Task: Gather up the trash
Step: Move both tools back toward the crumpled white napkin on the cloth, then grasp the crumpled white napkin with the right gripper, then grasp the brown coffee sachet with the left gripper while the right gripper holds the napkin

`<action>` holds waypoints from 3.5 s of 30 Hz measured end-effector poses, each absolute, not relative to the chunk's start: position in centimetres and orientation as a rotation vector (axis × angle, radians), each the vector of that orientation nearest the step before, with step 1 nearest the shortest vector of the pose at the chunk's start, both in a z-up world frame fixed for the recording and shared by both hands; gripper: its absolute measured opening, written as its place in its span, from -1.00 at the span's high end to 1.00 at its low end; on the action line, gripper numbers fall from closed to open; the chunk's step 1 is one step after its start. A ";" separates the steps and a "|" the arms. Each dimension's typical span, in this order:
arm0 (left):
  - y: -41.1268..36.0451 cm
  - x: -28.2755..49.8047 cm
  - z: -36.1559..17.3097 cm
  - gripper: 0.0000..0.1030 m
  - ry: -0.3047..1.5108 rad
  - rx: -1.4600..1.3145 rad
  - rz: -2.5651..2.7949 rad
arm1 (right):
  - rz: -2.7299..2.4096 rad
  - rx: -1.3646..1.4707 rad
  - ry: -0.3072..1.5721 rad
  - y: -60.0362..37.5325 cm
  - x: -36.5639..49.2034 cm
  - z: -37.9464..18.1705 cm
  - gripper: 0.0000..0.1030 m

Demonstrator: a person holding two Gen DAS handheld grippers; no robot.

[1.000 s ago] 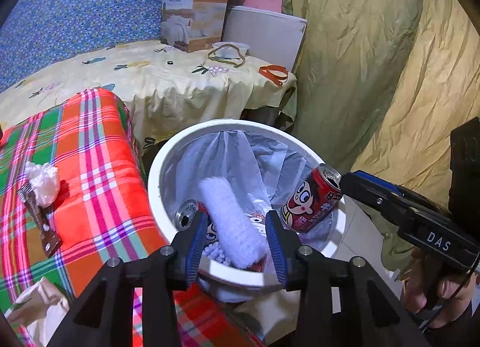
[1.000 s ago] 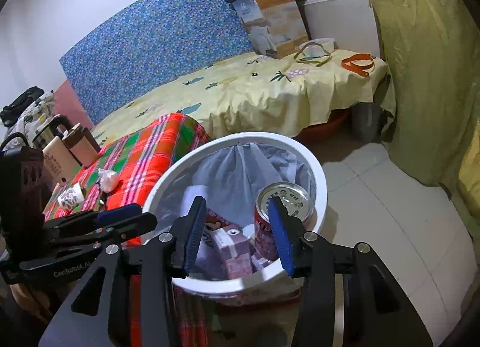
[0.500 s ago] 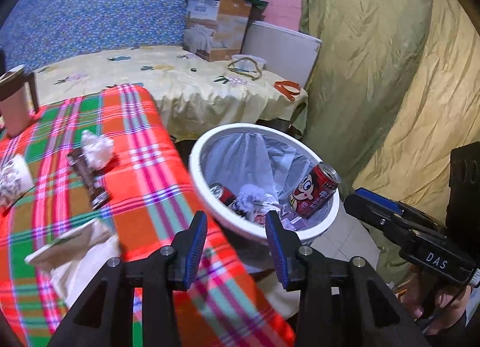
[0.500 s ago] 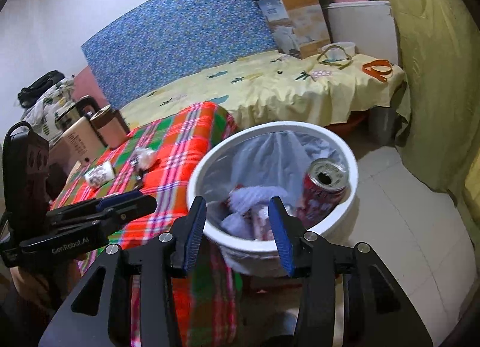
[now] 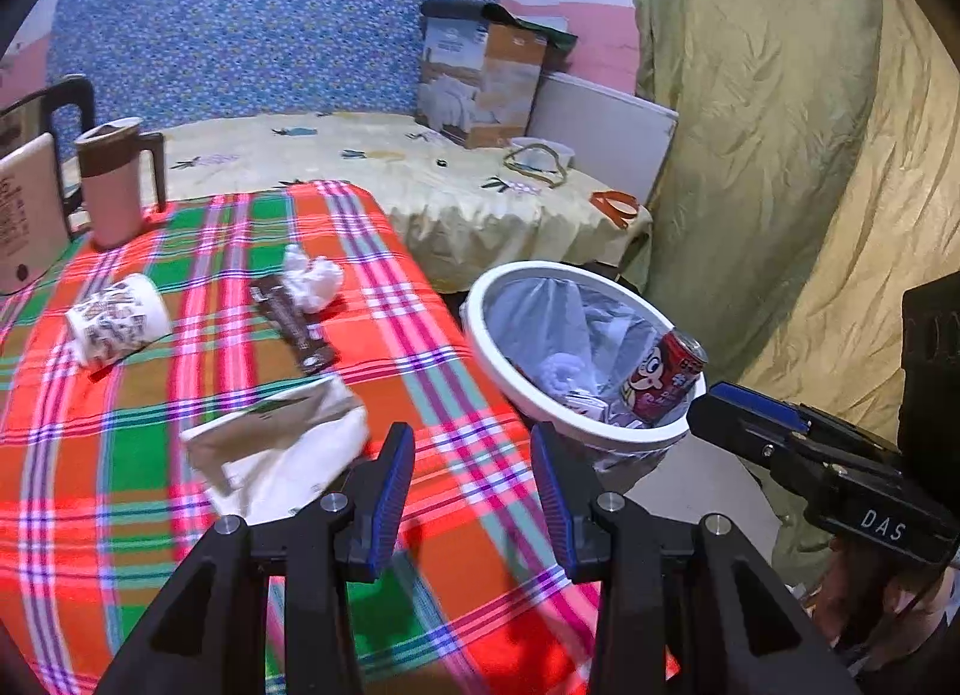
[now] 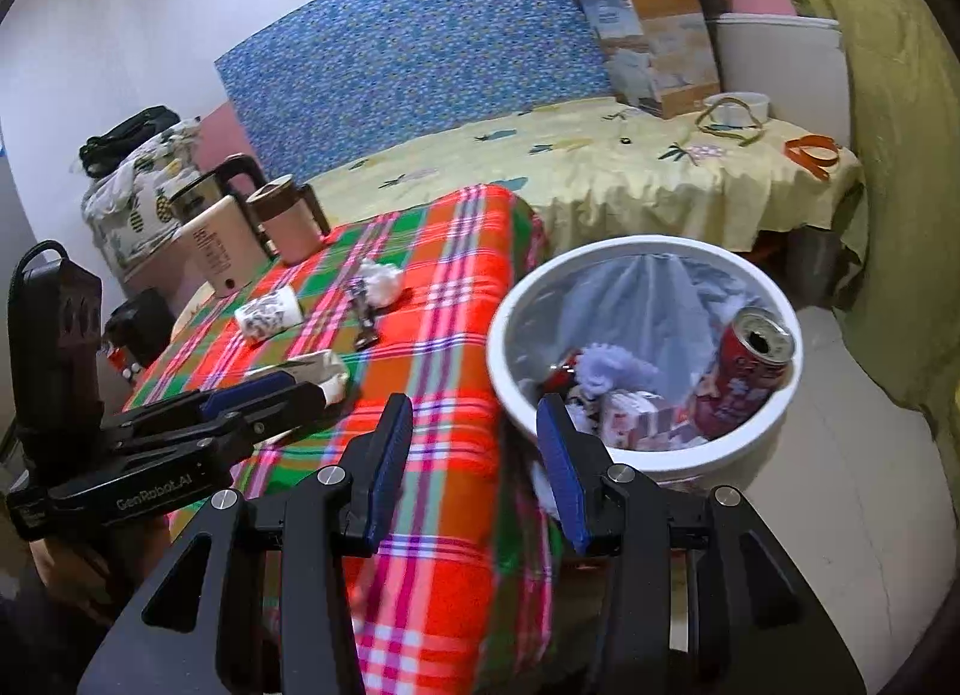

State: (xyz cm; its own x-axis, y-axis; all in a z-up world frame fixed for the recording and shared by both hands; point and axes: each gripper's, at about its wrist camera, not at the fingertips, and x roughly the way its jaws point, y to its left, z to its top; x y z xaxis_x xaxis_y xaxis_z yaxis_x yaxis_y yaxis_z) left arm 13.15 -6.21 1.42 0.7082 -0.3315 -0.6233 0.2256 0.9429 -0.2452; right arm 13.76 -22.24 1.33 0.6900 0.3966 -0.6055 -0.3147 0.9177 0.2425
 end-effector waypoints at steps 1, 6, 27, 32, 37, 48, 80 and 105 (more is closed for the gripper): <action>-5.9 12.9 1.5 0.22 0.718 -0.156 -0.305 | 0.401 0.121 0.704 -22.1 13.6 1.4 0.12; -4.3 12.0 1.4 0.23 0.713 -0.163 -0.264 | 0.421 0.108 0.699 -21.1 13.2 1.6 0.12; 1.6 10.6 0.2 0.23 0.715 -0.197 -0.107 | 0.487 0.115 0.771 -17.8 13.3 0.1 0.12; 2.4 10.8 0.0 0.23 0.715 -0.192 -0.073 | 0.507 0.110 0.788 -16.8 13.7 -0.2 0.12; 3.0 11.0 -0.2 0.22 0.716 -0.188 -0.048 | 0.522 0.104 0.808 -15.8 14.3 -0.7 0.12; 5.3 11.6 -0.9 0.22 0.722 -0.194 -0.002 | 0.550 0.082 0.880 -12.9 16.6 -2.3 0.12; 10.2 13.3 -1.7 0.22 0.725 -0.265 0.050 | 0.523 0.196 0.865 -12.3 19.4 -1.5 0.62; 3.2 24.8 -1.9 0.22 0.822 -0.291 -0.110 | 0.454 0.236 0.763 -16.9 18.5 0.0 0.62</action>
